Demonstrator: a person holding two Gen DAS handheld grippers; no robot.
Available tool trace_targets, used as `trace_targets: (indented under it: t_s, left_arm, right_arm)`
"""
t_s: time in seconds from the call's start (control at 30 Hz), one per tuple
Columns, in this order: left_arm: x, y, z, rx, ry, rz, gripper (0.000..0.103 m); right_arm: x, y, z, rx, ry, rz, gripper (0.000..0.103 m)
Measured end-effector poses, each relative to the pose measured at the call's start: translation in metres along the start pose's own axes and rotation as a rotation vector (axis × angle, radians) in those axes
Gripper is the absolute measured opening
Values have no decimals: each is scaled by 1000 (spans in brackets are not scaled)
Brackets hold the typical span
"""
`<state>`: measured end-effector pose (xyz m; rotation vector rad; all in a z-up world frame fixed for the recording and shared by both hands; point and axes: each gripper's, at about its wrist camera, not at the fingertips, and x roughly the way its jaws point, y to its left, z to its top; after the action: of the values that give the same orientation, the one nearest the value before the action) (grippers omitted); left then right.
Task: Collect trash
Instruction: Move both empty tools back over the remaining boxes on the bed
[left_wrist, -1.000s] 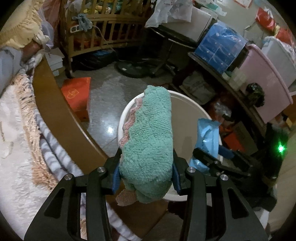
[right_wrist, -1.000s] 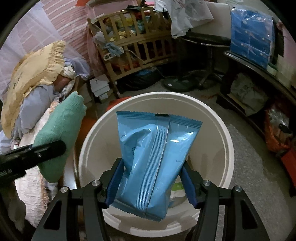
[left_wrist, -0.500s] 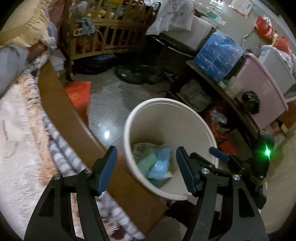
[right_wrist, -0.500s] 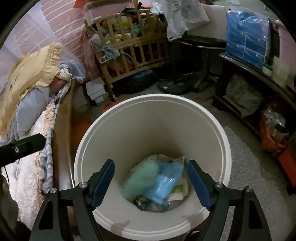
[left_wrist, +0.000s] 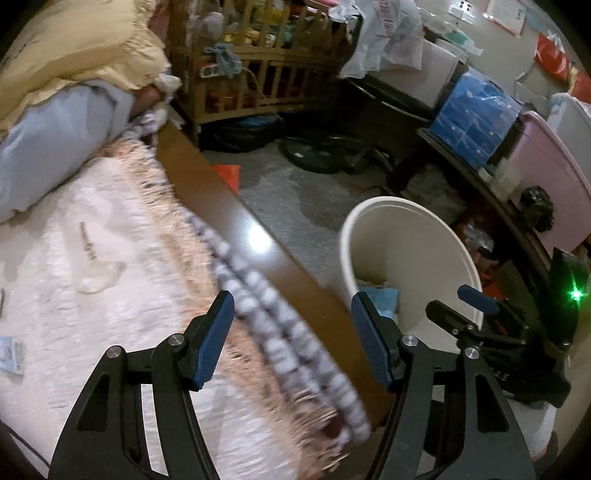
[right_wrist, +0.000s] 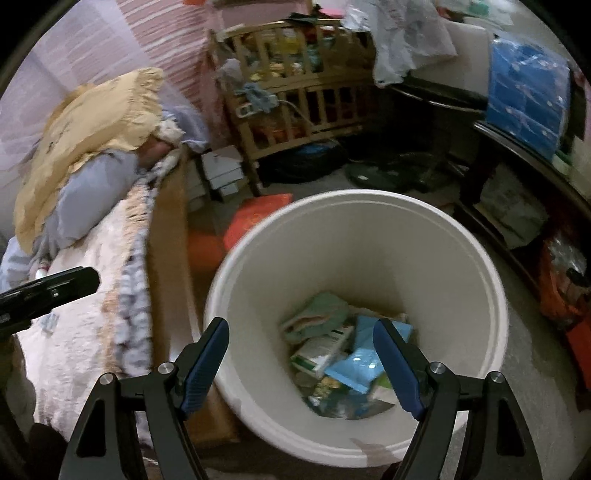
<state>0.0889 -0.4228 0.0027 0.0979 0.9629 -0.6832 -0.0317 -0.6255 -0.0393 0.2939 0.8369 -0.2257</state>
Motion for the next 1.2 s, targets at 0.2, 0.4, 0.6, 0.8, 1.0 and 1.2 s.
trace_targets:
  t_s: [0.2, 0.4, 0.6, 0.8, 1.0, 1.2]
  left_arm:
    - [-24, 59, -13, -70, -13, 72, 65]
    - [-50, 141, -37, -205, -18, 165, 65]
    - [-78, 226, -64, -332, -27, 298, 65]
    - [-81, 303, -74, -541, -57, 301, 65]
    - [-56, 327, -54, -575, -106, 155, 65]
    - [-40, 341, -76, -528, 85, 198, 65]
  right_arm:
    - [3, 51, -2, -80, 20, 117, 78]
    - [19, 121, -7, -183, 68, 260, 78]
    - [41, 199, -18, -314, 136, 360, 78]
    - [56, 249, -20, -372, 163, 405, 78]
    - [68, 275, -22, -399, 188, 421, 78]
    - [74, 283, -17, -415, 201, 420, 78]
